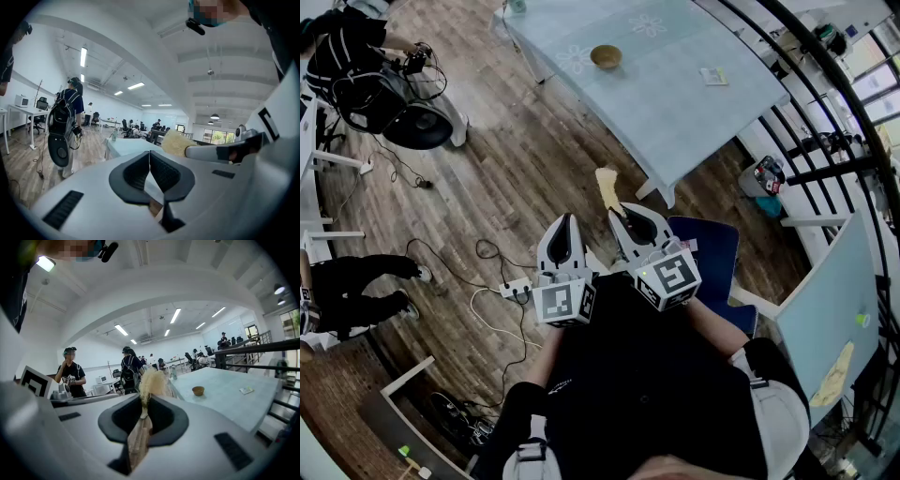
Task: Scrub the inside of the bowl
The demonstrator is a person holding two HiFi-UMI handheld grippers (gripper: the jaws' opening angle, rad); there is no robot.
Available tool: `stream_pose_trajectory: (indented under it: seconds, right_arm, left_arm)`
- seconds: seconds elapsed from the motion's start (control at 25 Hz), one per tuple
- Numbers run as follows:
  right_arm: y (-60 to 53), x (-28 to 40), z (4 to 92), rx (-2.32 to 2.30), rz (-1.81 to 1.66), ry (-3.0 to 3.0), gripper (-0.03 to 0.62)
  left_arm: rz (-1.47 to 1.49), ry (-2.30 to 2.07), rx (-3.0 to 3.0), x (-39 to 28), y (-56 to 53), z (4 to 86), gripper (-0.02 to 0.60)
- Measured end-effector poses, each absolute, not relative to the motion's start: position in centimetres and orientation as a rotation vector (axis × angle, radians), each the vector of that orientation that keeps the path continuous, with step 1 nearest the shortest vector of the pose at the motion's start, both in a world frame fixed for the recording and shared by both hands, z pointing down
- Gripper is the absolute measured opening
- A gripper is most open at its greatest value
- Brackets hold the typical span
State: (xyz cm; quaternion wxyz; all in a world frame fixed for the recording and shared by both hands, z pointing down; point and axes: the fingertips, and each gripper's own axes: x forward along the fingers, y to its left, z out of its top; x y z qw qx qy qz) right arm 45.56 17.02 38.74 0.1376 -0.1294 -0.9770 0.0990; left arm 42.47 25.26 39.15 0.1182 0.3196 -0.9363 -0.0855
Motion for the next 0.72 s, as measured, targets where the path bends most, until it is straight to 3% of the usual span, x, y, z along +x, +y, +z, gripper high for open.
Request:
stream_pose_trajectory:
  seconds: [0.72]
  right_arm:
    - [17.4, 44.5, 38.6, -0.366, 0.262, -2.834, 0.044]
  left_arm:
    - [-0.280, -2.708, 0.983, 41.4, 24.9, 39.9, 0.015]
